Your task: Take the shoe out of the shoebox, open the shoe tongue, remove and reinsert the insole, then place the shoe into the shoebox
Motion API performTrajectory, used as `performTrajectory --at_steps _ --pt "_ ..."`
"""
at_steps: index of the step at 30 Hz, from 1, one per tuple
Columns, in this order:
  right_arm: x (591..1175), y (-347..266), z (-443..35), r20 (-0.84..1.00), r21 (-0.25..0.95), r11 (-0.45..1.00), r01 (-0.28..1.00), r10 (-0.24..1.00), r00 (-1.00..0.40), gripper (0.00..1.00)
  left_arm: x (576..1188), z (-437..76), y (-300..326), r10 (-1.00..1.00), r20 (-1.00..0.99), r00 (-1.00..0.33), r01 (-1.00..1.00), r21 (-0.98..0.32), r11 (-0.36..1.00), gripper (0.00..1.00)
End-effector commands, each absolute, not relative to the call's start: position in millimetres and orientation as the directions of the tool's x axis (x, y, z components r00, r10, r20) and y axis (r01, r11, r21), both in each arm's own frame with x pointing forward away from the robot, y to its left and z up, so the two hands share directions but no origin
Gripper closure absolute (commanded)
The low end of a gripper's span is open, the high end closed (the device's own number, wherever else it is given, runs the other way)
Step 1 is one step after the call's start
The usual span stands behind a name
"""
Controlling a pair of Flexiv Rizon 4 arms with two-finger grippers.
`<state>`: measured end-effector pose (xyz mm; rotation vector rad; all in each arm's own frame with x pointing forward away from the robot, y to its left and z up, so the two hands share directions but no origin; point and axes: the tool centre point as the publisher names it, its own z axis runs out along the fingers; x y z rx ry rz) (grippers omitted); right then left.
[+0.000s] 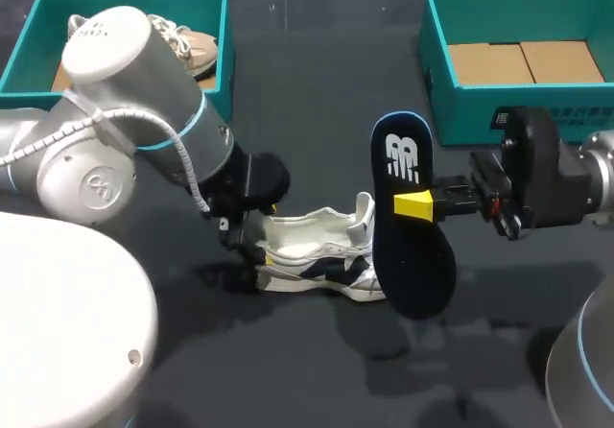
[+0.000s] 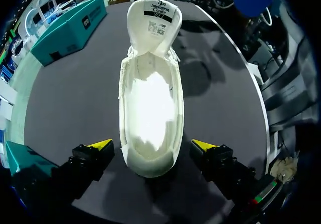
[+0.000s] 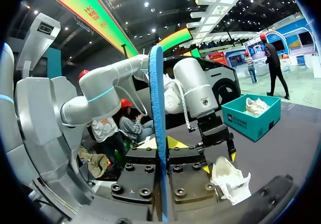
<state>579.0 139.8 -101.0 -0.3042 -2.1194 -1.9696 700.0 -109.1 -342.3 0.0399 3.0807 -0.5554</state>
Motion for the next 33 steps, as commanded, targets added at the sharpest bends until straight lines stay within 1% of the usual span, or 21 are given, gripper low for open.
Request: performTrajectory --at_steps 1,7,14,20,24,33 --pt "579 141 -102 0.308 0.949 0.074 0.307 -0.005 -0.951 1.00 699 -340 -115 0.023 -0.023 -0.999 0.027 -0.201 0.979 0.00" --pt "579 141 -102 0.308 0.949 0.074 0.307 -0.005 -0.951 1.00 702 -340 -117 0.022 -0.028 -0.999 0.027 -0.165 0.986 0.00" --pt "579 141 -102 0.308 0.949 0.074 0.307 -0.005 -0.951 1.00 715 -324 -123 0.026 -0.032 -0.999 0.031 -0.174 0.984 0.00" --pt "579 141 -102 0.308 0.949 0.074 0.307 -0.005 -0.951 1.00 729 -317 -145 0.033 -0.066 -0.997 0.045 -0.178 0.983 0.00" --pt "579 141 -102 0.308 0.949 0.074 0.307 -0.005 -0.951 1.00 739 -322 -161 0.031 -0.077 -0.997 0.044 -0.178 0.983 0.00" --pt "579 141 -102 0.308 0.949 0.074 0.307 -0.005 -0.951 1.00 757 -356 -188 0.007 -0.067 -0.998 0.018 -0.166 0.986 0.00"
